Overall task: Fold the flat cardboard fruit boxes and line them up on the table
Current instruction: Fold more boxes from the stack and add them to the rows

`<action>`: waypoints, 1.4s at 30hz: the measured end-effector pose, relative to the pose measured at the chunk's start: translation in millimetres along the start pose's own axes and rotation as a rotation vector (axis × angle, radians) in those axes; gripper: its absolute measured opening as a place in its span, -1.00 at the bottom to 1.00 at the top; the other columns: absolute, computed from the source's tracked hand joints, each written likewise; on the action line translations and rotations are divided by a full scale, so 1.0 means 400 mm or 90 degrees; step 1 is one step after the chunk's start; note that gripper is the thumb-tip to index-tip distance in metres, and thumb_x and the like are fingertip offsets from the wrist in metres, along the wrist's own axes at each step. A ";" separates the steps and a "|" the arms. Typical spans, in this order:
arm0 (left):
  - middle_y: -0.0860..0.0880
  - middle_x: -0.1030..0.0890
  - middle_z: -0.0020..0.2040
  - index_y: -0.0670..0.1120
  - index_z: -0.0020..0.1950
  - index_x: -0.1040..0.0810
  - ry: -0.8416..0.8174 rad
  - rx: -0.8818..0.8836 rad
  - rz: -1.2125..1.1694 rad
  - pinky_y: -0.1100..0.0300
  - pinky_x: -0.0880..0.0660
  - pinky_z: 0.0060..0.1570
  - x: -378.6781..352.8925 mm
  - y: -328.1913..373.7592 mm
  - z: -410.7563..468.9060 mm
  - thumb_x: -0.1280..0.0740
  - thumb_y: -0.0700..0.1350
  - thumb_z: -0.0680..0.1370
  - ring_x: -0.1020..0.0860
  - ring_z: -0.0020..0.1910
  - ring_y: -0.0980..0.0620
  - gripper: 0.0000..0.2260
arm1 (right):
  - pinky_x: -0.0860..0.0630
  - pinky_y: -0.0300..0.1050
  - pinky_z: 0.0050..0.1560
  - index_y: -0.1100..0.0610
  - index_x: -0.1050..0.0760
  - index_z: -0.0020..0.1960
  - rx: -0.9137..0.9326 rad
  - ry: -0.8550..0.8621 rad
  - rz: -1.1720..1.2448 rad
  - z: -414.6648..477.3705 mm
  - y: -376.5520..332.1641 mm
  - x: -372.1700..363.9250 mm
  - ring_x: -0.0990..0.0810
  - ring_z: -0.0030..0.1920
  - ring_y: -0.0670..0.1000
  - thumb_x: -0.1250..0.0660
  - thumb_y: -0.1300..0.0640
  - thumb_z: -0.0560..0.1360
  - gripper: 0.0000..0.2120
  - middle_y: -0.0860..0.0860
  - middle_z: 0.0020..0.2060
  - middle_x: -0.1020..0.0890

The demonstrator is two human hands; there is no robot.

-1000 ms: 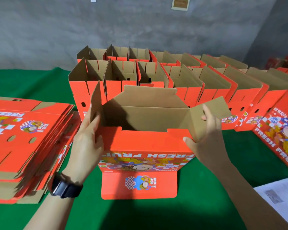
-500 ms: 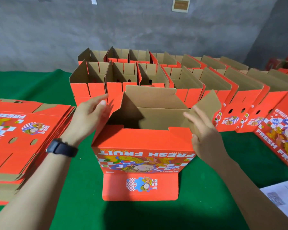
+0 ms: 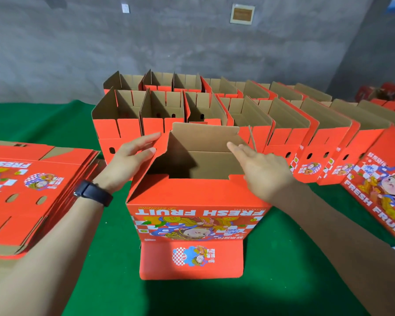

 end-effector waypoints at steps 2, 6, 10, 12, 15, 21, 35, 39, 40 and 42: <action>0.05 -0.48 0.32 0.15 0.33 -0.42 0.009 0.002 0.008 0.11 -0.26 0.37 0.000 -0.001 0.000 -0.19 -0.21 0.62 -0.41 0.32 0.06 -0.65 | -0.33 -0.06 -0.22 -0.04 0.11 0.56 0.020 0.043 -0.022 0.009 0.000 0.017 -0.61 0.01 0.21 -0.18 0.37 0.47 -0.20 -0.01 0.50 -0.21; 0.09 -0.36 0.42 0.09 0.34 -0.42 -0.023 -0.035 0.035 0.33 -0.15 0.35 -0.011 0.009 -0.006 -0.24 -0.26 0.59 -0.29 0.42 0.15 -0.62 | -0.30 -0.08 -0.27 -0.02 0.16 0.57 0.023 0.008 -0.075 0.031 -0.001 0.031 -0.60 -0.02 0.19 -0.19 0.45 0.43 -0.11 0.06 0.57 0.12; -0.01 -0.29 0.45 -0.03 0.24 -0.58 -0.042 -0.038 0.173 0.28 -0.11 0.36 -0.027 0.003 0.004 -0.31 -0.26 0.55 -0.22 0.45 0.06 -0.71 | -0.30 -0.04 -0.26 0.04 0.17 0.57 -0.003 -0.023 -0.089 0.053 -0.006 0.044 -0.59 0.03 0.21 -0.17 0.46 0.42 -0.12 0.17 0.55 0.17; -0.10 -0.38 0.37 -0.02 0.25 -0.57 -0.054 -0.021 0.229 0.18 -0.20 0.37 -0.034 -0.001 0.017 -0.36 -0.24 0.52 -0.33 0.38 -0.06 -0.68 | -0.28 -0.06 -0.29 0.04 0.14 0.57 0.003 -0.021 -0.093 0.049 -0.010 0.039 -0.59 -0.07 0.20 -0.20 0.46 0.41 -0.12 0.18 0.55 0.19; -0.10 -0.41 0.24 0.06 0.19 -0.54 -0.060 0.023 0.203 0.24 -0.28 0.26 -0.034 -0.017 0.030 -0.46 -0.26 0.43 -0.41 0.24 -0.04 -0.61 | -0.24 -0.09 -0.38 -0.05 0.08 0.55 0.021 0.049 -0.045 0.020 -0.007 0.018 -0.42 -0.37 0.14 -0.24 0.45 0.37 -0.09 0.12 0.55 0.21; 0.03 -0.34 0.33 0.20 0.44 -0.24 -0.085 0.030 0.137 0.29 -0.33 0.07 -0.025 -0.039 0.065 -0.53 -0.32 0.32 -0.33 0.25 0.03 -0.16 | -0.48 -0.14 -0.34 0.14 -0.39 0.35 0.199 0.550 0.163 -0.077 0.038 -0.027 -0.60 -0.23 0.05 -0.24 0.25 0.52 -0.60 0.13 0.45 -0.33; 0.10 -0.32 0.33 0.10 0.52 -0.17 -0.093 0.047 0.043 0.58 -0.32 -0.06 -0.031 -0.067 0.068 -0.46 -0.40 0.36 -0.30 0.27 0.11 -0.14 | -0.38 -0.16 0.08 0.00 -0.54 -0.12 -0.140 0.121 0.756 0.069 0.147 -0.159 -0.53 0.00 -0.18 -0.40 0.21 0.49 -0.88 -0.06 -0.01 -0.59; 0.19 -0.40 0.22 0.25 0.40 -0.26 -0.051 0.044 -0.026 0.43 -0.40 -0.04 -0.034 -0.071 0.062 -0.41 -0.46 0.37 -0.41 0.17 0.13 -0.18 | -0.49 -0.38 -0.11 -0.05 -0.23 0.48 -0.211 -0.027 0.959 0.078 0.119 -0.164 -0.54 -0.04 -0.30 -0.35 0.26 0.51 -0.38 -0.13 0.14 -0.41; 0.19 -0.42 0.19 0.25 0.37 -0.30 -0.014 0.041 -0.036 0.45 -0.43 -0.10 -0.033 -0.068 0.063 -0.39 -0.48 0.36 -0.44 0.10 0.18 -0.20 | -0.47 -0.46 -0.29 -0.05 -0.20 0.51 -0.217 -0.054 0.995 0.079 0.107 -0.161 -0.55 -0.21 -0.41 -0.32 0.29 0.53 -0.36 -0.17 0.06 -0.44; 0.12 -0.48 0.12 0.20 0.34 -0.34 0.056 0.031 -0.060 0.50 -0.46 -0.25 -0.019 -0.059 0.073 -0.36 -0.52 0.36 -0.53 -0.08 0.29 -0.22 | -0.47 -0.43 -0.43 -0.07 -0.22 0.50 -0.211 -0.057 1.035 0.087 0.097 -0.152 -0.55 -0.35 -0.43 -0.29 0.35 0.52 -0.35 -0.26 -0.08 -0.46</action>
Point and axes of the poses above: each hand's wrist, its own z-axis towards the middle knuckle, its own x-axis out of the back of the hand, y = z × x, the point moved 3 cm from there along z, towards the middle knuckle
